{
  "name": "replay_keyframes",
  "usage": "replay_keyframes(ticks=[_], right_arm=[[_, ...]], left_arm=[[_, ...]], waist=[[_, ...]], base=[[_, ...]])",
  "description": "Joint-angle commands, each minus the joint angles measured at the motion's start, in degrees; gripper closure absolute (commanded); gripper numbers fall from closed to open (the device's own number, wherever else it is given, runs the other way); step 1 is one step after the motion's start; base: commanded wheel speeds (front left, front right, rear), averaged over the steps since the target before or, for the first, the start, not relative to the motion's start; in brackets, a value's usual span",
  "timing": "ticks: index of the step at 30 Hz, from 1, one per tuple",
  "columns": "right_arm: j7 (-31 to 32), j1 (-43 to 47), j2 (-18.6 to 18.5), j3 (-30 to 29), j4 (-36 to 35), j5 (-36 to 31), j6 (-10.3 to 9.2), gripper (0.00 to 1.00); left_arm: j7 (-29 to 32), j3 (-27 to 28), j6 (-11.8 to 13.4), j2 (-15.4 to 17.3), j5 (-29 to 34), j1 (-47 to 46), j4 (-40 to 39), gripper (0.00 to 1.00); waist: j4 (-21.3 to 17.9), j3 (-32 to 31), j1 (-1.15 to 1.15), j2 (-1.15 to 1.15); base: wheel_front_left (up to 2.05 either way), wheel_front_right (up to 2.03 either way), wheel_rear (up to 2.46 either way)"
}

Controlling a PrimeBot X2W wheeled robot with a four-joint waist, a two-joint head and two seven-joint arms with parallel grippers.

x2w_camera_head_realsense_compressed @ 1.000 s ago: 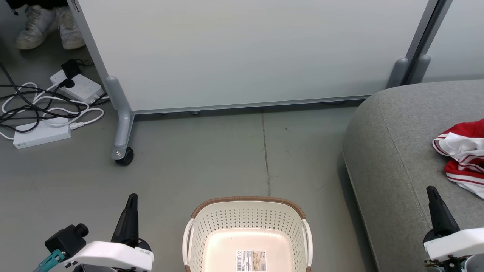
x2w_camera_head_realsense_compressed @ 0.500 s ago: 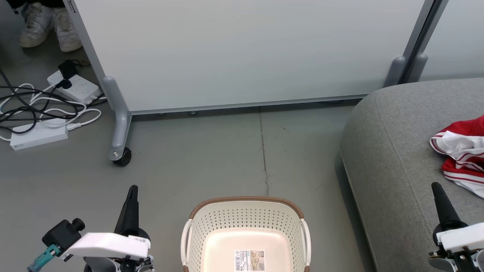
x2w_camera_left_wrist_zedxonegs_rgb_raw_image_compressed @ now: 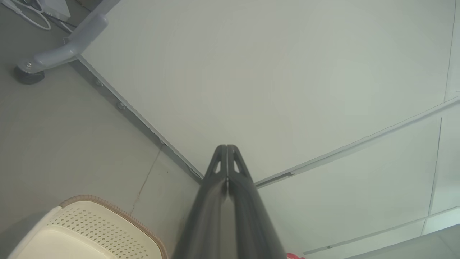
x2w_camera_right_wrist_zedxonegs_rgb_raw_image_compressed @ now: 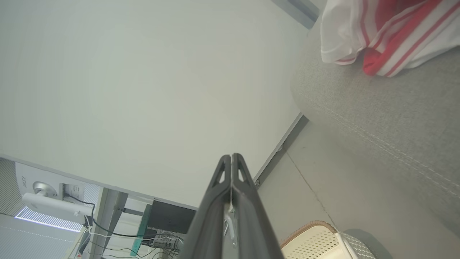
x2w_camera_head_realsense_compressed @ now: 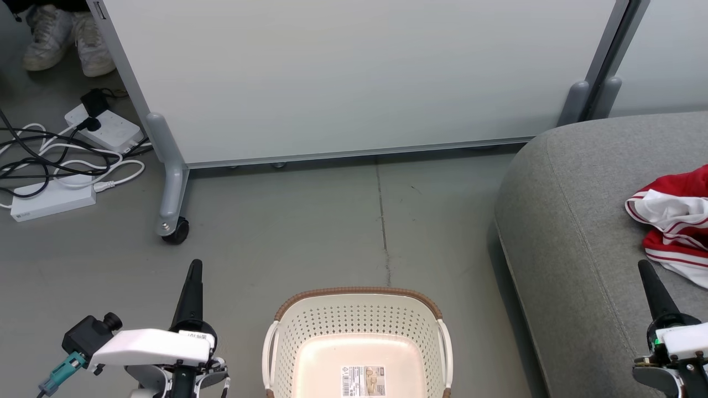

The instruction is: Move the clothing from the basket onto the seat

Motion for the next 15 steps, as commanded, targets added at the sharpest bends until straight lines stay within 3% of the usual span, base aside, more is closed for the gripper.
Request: replay_keyframes(ticks=[1,15], right_arm=[[0.7,-1.56,-0.68,-0.62,-0.07,1.7,0.11,1.0],[2.78,-3.13,-0.82,-2.31,1.95,9.35,0.12,1.0]], left_arm=[[0.28,0.41,-0.53,0.16,-1.43,-1.9,-0.21,1.0],[1.33,0.98,-1.59,-0.71,-8.66,-3.33,0.64,1.0]], waist=[[-0.05,0.01,0.0,0.0],[-0.49,0.08,0.0,0.0]], base=[[0.0,0.0,0.0],[0.0,0.0,0.0]])
